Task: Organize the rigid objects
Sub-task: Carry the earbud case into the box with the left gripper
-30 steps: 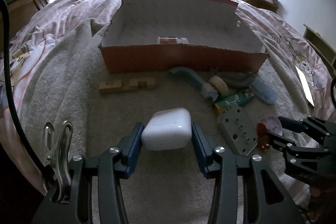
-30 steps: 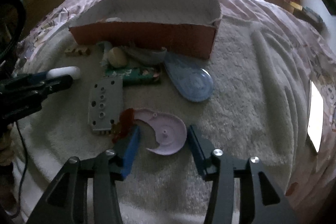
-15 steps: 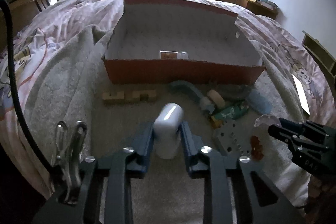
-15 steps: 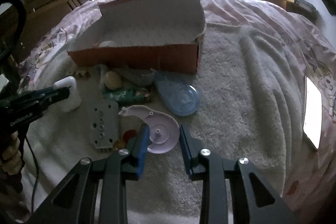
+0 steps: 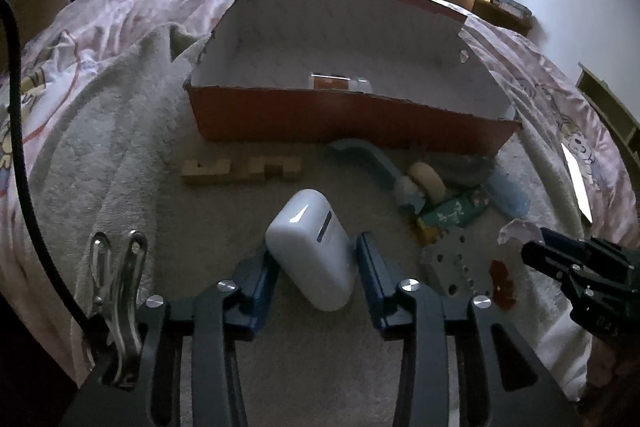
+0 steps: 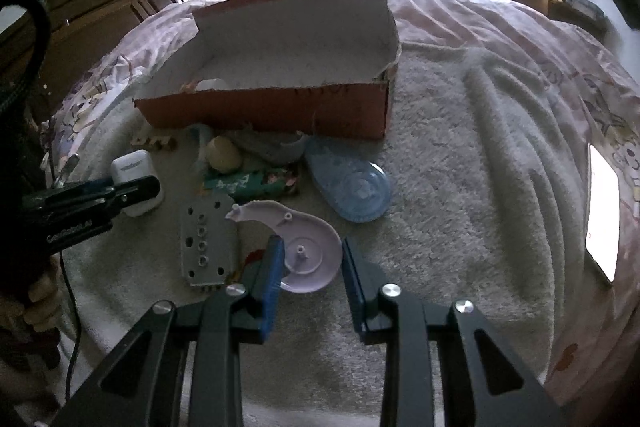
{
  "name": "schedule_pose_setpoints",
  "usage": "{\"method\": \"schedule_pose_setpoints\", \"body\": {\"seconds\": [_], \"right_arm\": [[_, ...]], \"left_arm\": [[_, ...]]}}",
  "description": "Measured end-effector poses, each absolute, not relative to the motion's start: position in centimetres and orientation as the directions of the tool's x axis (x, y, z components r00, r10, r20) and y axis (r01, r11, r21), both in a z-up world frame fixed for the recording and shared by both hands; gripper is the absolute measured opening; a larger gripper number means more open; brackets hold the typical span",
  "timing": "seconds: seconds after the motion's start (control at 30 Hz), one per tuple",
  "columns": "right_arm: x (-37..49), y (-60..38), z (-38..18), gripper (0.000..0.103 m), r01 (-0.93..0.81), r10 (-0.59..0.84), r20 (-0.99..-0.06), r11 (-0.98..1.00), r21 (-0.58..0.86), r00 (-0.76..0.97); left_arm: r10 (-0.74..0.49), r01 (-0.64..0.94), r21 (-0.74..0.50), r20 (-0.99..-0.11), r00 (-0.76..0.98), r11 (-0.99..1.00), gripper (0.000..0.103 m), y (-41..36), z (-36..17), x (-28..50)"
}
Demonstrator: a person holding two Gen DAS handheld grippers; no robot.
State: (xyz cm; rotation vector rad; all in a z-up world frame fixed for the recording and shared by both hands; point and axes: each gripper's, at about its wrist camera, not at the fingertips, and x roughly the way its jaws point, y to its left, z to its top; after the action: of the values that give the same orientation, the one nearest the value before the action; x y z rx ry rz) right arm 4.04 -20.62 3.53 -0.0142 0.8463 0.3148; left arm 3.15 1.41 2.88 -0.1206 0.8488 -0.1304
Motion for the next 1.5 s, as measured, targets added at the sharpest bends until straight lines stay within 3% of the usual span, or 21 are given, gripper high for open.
{"method": "schedule_pose_setpoints", "body": {"seconds": [0.03, 0.1, 0.43, 0.73, 1.4, 1.5], "right_arm": [[4.0, -20.7, 3.6, 0.031, -0.278, 0.270, -0.736, 0.954, 0.115, 0.620], [4.1, -20.7, 3.8, 0.031, -0.280, 0.278, -0.733, 0.952, 0.124, 0.621], [6.0, -19.3, 6.1, 0.031, -0.319, 0.327, -0.693, 0.936, 0.146, 0.643], [10.4, -17.7, 8.9, 0.031, -0.324, 0.319, -0.652, 0.939, 0.117, 0.688], [18.8, -17.0, 6.9, 0.031, -0.258, 0.241, -0.705, 0.962, 0.086, 0.667], [18.9, -17.1, 6.7, 0.031, -0.250, 0.240, -0.707, 0.964, 0.093, 0.665]], "left_arm": [[-0.166, 0.072, -0.158, -0.738, 0.654, 0.985, 0.027, 1.3, 2.9, 3.1], [-0.166, 0.079, -0.152, -0.735, 0.658, 0.985, 0.022, 1.1, 3.1, 2.9], [-0.192, 0.104, -0.169, -0.680, 0.708, 0.980, 0.022, 1.2, 6.0, 3.1], [-0.171, 0.116, -0.128, -0.638, 0.751, 0.985, 0.022, 0.8, 9.2, 7.8], [-0.108, 0.077, -0.076, -0.691, 0.714, 0.994, 0.022, 0.5, 7.4, 16.6], [-0.101, 0.085, -0.059, -0.698, 0.709, 0.995, 0.031, 0.2, 7.3, 16.5]]}}
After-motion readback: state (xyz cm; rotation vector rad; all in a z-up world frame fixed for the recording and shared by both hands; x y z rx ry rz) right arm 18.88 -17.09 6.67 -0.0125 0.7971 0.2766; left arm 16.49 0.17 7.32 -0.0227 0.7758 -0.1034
